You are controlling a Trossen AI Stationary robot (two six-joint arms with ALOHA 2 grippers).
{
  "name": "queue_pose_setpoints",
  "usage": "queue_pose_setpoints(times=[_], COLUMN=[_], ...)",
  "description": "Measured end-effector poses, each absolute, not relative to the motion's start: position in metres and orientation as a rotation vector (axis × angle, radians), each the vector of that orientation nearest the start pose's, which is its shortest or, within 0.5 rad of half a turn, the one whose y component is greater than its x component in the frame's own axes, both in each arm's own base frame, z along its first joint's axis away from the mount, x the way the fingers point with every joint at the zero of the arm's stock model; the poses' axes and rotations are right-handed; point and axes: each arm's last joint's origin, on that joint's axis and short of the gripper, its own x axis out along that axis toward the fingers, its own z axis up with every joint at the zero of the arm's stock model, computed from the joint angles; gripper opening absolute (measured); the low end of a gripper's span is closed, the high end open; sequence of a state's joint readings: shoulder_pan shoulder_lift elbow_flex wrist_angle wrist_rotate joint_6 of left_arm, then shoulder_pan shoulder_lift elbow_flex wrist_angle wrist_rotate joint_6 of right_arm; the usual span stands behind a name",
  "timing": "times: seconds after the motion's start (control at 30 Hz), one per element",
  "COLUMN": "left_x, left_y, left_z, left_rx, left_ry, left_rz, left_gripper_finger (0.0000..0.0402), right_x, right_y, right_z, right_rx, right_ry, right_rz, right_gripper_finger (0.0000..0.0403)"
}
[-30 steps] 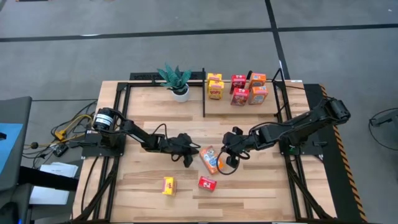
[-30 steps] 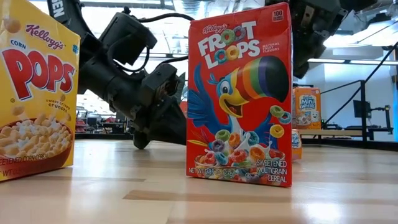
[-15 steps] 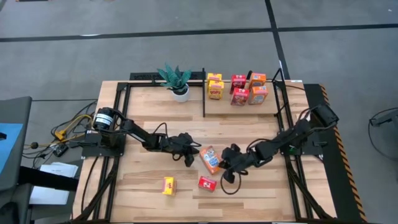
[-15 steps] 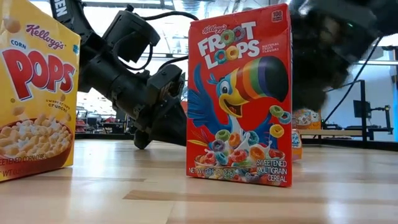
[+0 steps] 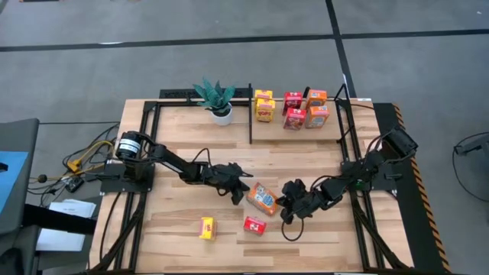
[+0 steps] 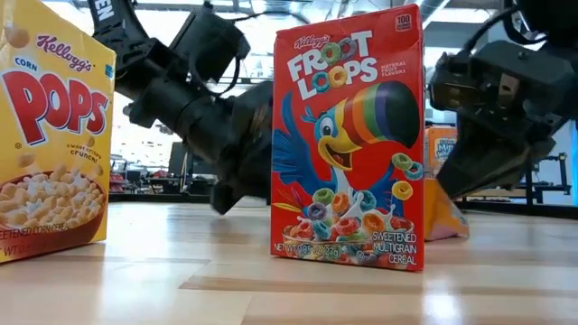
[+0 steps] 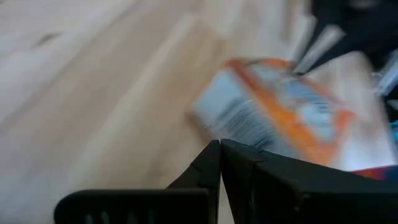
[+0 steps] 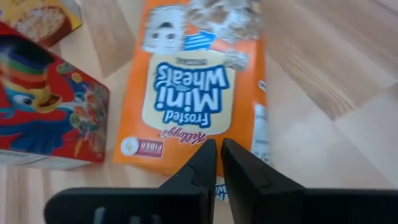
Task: Stack cereal on shelf
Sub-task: Put the orange cereal box on the shelf aligned with orange cereal boxes
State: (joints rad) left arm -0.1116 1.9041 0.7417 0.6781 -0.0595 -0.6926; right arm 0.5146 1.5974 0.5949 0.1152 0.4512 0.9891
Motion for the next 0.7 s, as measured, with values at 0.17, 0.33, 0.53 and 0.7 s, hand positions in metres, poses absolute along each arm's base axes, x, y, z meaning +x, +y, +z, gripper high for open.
queue_pose_setpoints(times=[0.17, 0.33, 0.53, 0.7], left_x=[0.353, 0.362, 0.372, 0.385], left_y=[-0.039, -0.04, -0.038, -0.033], left_z=[0.117, 0.125, 0.137, 0.154], left_rx=[-0.617, -0.599, -0.61, -0.622], left_ry=[0.463, 0.459, 0.43, 0.385], left_rz=[0.077, 0.059, 0.037, 0.001], left_gripper_finger=[0.0, 0.0, 0.0, 0.0], right_x=[0.235, 0.237, 0.239, 0.237], right_y=[0.119, 0.116, 0.111, 0.11], right_z=[0.115, 0.115, 0.115, 0.123], right_rx=[0.548, 0.557, 0.597, 0.603], right_ry=[0.725, 0.727, 0.74, 0.737], right_rz=[-0.345, -0.349, -0.358, -0.332], right_gripper_finger=[0.0054, 0.0054, 0.0054, 0.0054])
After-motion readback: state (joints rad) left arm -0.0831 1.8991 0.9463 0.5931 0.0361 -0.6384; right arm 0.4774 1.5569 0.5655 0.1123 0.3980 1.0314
